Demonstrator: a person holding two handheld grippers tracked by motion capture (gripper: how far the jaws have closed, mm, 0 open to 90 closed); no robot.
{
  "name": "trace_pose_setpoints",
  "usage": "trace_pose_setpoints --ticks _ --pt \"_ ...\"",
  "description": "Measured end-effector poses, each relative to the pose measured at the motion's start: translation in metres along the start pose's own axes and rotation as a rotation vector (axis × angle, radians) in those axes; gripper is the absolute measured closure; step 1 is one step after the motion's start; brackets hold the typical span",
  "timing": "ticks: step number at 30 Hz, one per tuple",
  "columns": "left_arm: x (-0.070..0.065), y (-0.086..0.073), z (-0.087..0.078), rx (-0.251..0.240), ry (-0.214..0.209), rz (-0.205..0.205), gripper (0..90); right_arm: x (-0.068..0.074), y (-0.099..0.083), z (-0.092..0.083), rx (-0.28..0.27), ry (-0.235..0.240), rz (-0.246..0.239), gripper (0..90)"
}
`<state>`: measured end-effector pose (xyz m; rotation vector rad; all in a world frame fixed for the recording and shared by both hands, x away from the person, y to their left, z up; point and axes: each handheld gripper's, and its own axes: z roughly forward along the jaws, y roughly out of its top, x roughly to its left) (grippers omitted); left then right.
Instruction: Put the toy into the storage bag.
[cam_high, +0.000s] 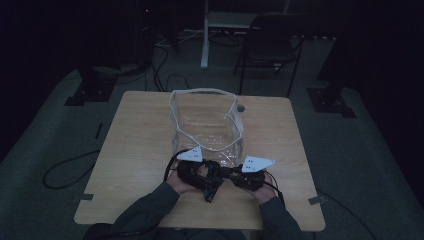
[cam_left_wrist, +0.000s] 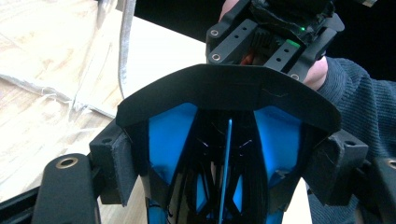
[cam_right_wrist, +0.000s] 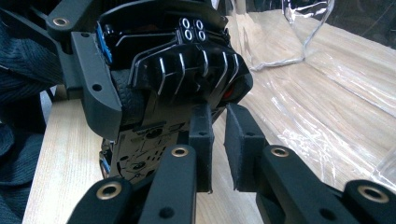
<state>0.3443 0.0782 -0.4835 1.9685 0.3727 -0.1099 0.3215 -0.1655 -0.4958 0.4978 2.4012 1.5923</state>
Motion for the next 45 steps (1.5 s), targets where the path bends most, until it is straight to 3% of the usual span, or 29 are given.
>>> trace_pose_setpoints --ticks 3,8,16,20,32,45 --pt "0.000 0.000 0.000 0.007 0.002 -0.013 24.5 0.001 0.001 -0.001 -0.009 -0.011 -0.002 81.8" --pt "-0.007 0.004 -0.002 0.024 0.004 0.046 25.0 0.001 0.002 -0.003 -0.025 -0.002 -0.004 81.6" --pt "-0.022 0.013 -0.011 -0.017 -0.029 0.160 25.0 0.000 0.000 0.000 -0.008 0.011 -0.003 76.4" --pt "-0.025 0.017 -0.016 -0.038 -0.033 0.186 25.0 0.000 -0.001 0.000 -0.003 0.008 0.001 74.1" --pt "-0.023 0.025 -0.029 -0.064 -0.013 0.192 25.0 -0.006 -0.007 0.001 0.019 -0.028 0.022 64.6" --pt "-0.021 0.031 -0.038 -0.082 0.001 0.196 25.0 -0.014 -0.019 0.004 0.067 -0.058 0.056 60.6"
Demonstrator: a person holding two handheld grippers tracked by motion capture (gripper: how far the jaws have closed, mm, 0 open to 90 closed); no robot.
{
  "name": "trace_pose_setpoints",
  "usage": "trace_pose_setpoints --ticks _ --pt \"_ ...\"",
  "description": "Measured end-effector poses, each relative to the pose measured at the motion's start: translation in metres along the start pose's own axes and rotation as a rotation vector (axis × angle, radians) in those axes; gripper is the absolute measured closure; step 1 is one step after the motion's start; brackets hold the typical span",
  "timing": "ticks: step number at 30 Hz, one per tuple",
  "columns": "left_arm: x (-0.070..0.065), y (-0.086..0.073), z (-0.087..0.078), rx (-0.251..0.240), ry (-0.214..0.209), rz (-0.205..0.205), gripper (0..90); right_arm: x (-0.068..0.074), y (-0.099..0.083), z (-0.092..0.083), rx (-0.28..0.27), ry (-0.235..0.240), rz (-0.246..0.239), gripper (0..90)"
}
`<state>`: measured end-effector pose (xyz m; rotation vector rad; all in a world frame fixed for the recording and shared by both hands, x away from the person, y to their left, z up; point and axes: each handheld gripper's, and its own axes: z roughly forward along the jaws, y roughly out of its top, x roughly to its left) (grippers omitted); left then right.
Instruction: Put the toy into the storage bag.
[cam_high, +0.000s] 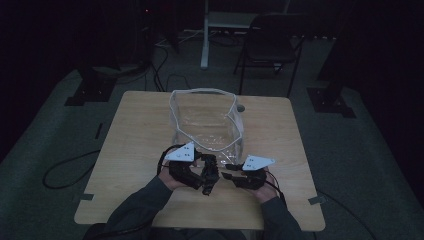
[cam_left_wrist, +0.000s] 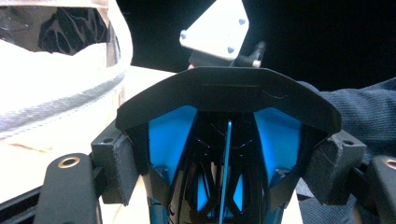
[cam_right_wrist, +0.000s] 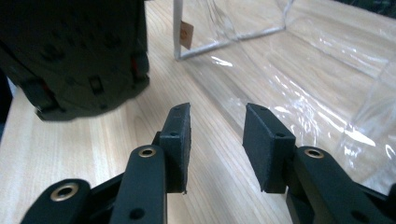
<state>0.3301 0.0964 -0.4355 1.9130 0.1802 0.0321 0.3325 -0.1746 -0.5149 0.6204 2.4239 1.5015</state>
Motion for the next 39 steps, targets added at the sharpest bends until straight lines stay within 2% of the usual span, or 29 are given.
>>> trace_pose_setpoints --ticks 13,18,26,27,28,39 --pt "0.002 0.006 -0.009 -0.017 0.014 -0.001 25.0 -0.005 -0.010 0.009 0.075 -0.024 0.004 55.2" --pt "0.004 0.009 -0.013 -0.027 0.015 -0.002 25.0 -0.005 -0.013 0.015 0.128 -0.035 -0.007 52.6" --pt "0.005 0.014 -0.019 -0.044 0.017 -0.003 25.0 -0.008 -0.017 0.023 0.185 -0.049 -0.005 50.3" --pt "0.005 0.015 -0.021 -0.053 0.019 -0.005 25.0 -0.008 -0.020 0.026 0.218 -0.056 -0.004 49.9" --pt "0.005 0.016 -0.022 -0.052 0.022 -0.003 25.0 -0.008 -0.021 0.028 0.228 -0.056 -0.012 49.8" --pt "0.008 0.023 -0.029 -0.056 0.040 -0.009 25.0 -0.009 -0.020 0.030 0.245 -0.057 -0.010 47.8"
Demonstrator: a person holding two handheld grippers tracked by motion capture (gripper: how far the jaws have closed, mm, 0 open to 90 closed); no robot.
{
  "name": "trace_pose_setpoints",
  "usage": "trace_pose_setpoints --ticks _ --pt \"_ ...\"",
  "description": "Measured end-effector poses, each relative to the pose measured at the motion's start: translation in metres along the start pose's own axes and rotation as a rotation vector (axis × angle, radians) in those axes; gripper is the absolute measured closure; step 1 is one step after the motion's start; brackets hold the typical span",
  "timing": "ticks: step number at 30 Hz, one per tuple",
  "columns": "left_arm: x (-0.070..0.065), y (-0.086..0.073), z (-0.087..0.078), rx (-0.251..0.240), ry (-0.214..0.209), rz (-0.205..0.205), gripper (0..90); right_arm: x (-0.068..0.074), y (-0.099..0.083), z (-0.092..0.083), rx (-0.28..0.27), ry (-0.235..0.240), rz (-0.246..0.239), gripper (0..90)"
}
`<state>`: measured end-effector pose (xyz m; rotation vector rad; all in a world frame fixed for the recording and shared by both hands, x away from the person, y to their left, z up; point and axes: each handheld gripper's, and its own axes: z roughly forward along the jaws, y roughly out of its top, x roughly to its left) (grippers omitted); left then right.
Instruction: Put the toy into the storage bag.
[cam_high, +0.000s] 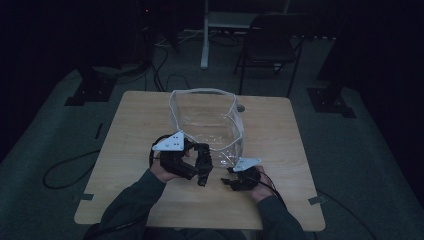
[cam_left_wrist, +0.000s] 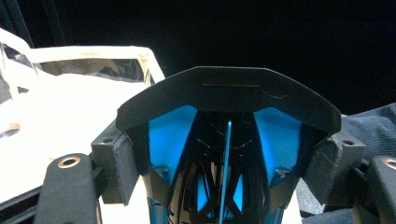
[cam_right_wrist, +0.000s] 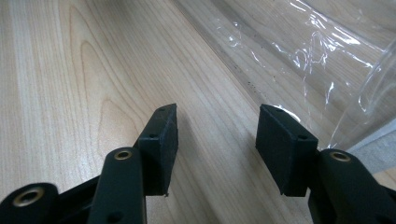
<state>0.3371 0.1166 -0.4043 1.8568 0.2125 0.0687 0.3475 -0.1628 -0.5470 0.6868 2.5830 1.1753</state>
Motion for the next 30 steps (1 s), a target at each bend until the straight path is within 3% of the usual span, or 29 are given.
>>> trace_pose_setpoints --ticks 16,30 --pt "0.004 0.017 -0.006 -0.021 0.010 -0.009 25.0 -0.001 0.000 0.000 0.009 -0.002 0.007 39.4" --pt "0.008 0.037 -0.011 -0.057 -0.006 0.002 25.0 0.000 0.000 0.001 0.010 0.005 0.004 38.3"
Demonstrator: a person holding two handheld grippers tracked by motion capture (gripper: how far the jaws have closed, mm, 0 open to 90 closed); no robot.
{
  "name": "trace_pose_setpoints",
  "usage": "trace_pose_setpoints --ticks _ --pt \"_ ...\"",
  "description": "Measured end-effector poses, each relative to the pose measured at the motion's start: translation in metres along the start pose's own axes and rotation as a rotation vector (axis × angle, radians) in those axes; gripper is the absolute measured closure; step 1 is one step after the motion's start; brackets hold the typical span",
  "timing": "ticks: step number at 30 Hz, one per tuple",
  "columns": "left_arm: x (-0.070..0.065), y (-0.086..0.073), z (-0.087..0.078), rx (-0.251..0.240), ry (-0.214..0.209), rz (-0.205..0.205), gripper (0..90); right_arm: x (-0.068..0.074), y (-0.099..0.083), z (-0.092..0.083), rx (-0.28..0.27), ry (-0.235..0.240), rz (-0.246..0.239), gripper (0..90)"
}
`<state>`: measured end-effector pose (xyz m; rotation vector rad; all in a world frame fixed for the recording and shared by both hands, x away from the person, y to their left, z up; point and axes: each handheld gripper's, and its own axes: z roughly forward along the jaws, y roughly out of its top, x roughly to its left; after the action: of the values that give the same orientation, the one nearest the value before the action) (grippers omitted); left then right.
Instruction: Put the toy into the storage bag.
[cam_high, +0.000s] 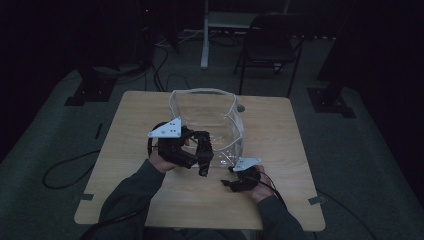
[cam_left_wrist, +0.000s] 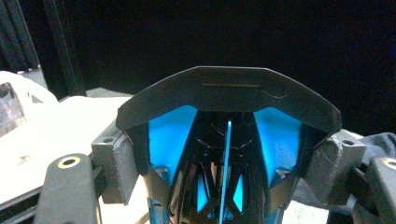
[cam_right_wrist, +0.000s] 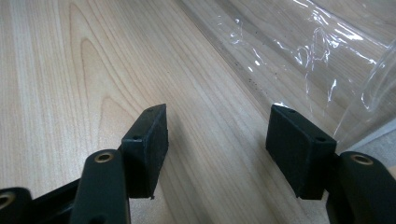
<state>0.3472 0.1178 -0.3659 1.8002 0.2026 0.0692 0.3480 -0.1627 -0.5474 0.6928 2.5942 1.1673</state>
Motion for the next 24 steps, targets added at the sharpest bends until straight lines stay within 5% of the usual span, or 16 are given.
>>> trace_pose_setpoints --ticks 24 --pt "0.010 0.039 -0.002 -0.027 0.004 0.043 25.0 0.000 0.000 0.000 0.001 0.006 -0.001 38.1"
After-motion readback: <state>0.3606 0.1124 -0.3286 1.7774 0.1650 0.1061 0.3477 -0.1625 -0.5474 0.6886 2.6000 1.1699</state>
